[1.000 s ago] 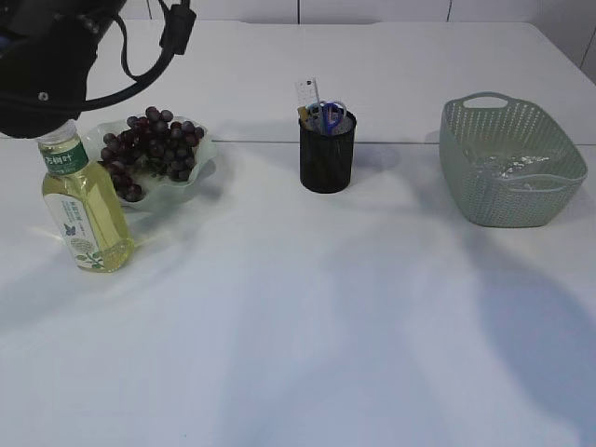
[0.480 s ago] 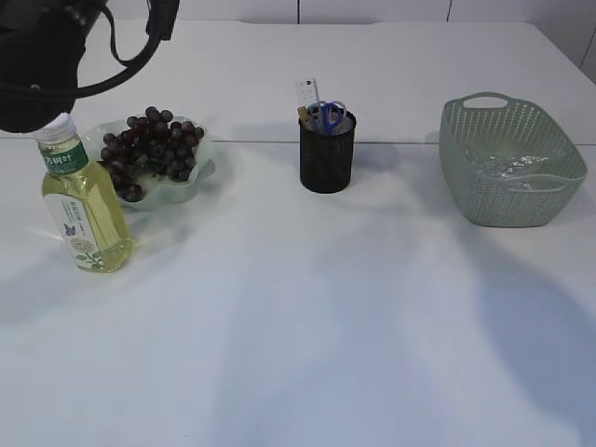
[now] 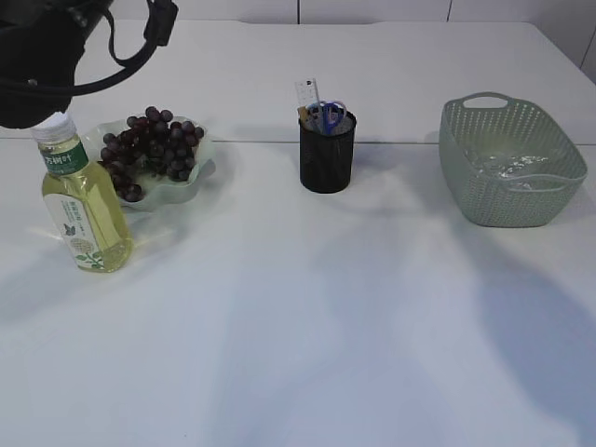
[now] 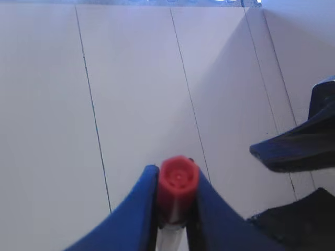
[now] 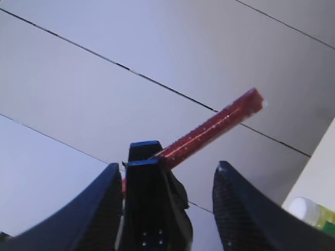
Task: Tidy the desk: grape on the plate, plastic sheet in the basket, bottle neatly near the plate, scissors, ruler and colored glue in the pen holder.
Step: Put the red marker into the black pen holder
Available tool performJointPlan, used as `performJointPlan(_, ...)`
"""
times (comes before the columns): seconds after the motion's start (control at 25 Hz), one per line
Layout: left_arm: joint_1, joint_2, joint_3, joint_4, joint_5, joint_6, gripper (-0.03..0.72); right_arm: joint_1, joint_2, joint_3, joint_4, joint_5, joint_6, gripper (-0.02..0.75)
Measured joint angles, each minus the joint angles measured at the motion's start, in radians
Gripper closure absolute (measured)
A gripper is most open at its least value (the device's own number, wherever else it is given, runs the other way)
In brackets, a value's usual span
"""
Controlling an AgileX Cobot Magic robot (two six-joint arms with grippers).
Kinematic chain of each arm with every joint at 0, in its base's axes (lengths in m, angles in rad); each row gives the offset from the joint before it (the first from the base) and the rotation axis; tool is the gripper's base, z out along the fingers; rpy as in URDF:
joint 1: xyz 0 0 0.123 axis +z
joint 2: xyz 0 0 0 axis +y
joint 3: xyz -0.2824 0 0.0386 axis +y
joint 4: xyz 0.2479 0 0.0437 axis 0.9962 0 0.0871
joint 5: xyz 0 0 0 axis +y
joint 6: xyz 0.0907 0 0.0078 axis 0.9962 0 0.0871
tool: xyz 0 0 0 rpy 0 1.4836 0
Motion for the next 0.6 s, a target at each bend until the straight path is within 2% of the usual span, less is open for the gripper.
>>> performJointPlan(0.44,0.0,0.0,-0.003,0.0,0.09,-0.002,0.594,-0.003,0.0,0.0,-0.296,0.022,-0.145,0.318)
performJointPlan(0.6,0.0,0.0,-0.045,-0.002,0.174,-0.002,0.594,-0.013,0.0,0.0,-0.375,0.03,-0.178,0.318)
